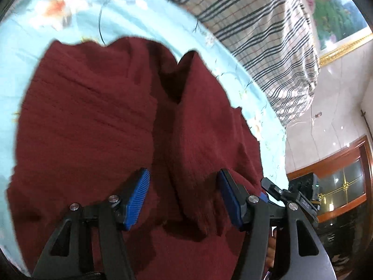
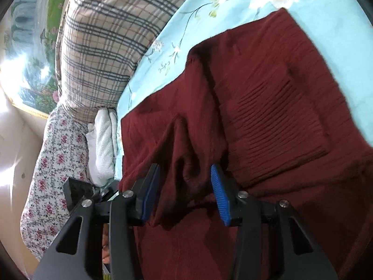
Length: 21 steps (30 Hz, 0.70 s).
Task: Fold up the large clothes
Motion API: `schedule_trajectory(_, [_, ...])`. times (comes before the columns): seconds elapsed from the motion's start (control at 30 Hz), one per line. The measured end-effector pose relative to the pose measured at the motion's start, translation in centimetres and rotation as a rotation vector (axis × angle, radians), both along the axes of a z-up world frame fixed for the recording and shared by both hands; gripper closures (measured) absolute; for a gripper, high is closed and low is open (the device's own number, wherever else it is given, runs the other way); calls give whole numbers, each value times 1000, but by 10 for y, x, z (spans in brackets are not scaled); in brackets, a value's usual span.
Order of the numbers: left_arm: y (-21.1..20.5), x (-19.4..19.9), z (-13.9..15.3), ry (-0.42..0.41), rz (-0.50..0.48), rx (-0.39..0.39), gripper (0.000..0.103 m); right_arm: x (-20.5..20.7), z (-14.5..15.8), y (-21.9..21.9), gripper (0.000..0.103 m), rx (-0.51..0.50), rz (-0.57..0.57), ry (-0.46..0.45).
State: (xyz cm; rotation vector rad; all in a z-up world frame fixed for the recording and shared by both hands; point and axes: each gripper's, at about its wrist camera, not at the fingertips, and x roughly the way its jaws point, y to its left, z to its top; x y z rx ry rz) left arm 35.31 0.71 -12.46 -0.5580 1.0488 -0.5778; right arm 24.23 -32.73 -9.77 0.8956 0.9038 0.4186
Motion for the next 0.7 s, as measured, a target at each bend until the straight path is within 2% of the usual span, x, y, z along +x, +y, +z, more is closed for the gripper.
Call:
schedule_trajectory(0.1, [-9,3,-3,-26,-12,27,53,4,6,14,57,-52,25,-17])
schedule_trajectory(0.17, [-13,3,-6,-27,-24,39,88,9,7,22,59,-103,35,-25])
schedule_trajectory(0.23, [-12,2,-8,-26,-22,51,95,16,5,28,68,-150,41,-17])
schedule_trajectory(0.3, [-11,1,-8,-33,-19,65,97,22,0,31,69,-181,43,15])
schedule_trajectory(0.37, [-9,-2,-5,-51,-16,67,98,21,7,34,69,-262,29,24])
schedule_trajectory(0.5, [-5,-8,4,-93,-7,73,100,1,32,35,68,-340,-3,-50])
schedule_trajectory(0.6, [-1,-10,5,-97,1,68,100,-2,34,36,68,-341,-5,-63])
schedule_trajectory(0.7, [2,-12,7,-103,10,68,101,1,32,34,68,-338,-21,-39])
